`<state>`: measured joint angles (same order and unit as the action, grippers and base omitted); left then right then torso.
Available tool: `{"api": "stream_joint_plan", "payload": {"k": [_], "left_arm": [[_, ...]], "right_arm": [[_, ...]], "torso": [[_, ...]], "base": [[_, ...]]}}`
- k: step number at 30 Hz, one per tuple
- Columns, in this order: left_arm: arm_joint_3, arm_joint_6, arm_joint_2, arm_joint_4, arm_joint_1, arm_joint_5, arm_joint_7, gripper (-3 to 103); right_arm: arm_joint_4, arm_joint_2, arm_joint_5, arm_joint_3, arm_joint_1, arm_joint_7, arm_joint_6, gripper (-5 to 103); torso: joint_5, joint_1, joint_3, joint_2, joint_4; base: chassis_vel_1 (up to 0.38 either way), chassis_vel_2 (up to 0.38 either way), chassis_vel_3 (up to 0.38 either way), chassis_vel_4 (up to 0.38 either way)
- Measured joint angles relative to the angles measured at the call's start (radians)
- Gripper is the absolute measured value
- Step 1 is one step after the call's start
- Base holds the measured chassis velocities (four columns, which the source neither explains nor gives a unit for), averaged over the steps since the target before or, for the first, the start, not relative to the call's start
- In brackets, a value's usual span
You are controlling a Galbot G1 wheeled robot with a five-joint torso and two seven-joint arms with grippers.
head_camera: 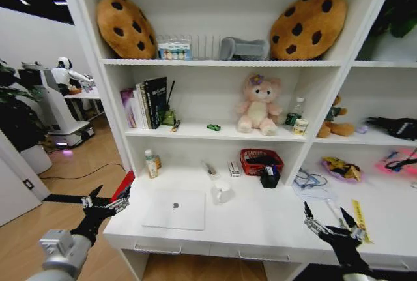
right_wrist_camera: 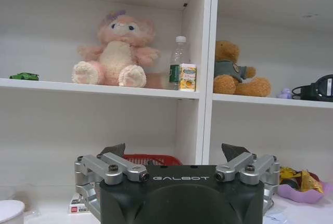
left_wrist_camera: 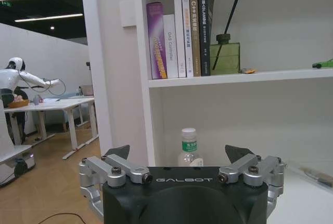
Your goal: Organize the objects on the table.
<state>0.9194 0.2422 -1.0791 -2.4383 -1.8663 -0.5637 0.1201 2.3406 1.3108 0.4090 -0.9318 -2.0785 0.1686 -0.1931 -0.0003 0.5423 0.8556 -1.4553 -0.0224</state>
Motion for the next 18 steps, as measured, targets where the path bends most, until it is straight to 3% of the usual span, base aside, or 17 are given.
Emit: {"api": "stream_joint_plan", "payload": {"k": [18], "left_arm": [[0.000,0.000,0.000,0.000,0.000,0.000,-0.001,100]], "right_arm": [[0.000,0.000,0.000,0.000,0.000,0.000,0.000,100]], "torso": [[0.0001,0.000,0.000,0.000,-0.0003]], "base": [[-0.031,-0.022,0.019,0.018]]}}
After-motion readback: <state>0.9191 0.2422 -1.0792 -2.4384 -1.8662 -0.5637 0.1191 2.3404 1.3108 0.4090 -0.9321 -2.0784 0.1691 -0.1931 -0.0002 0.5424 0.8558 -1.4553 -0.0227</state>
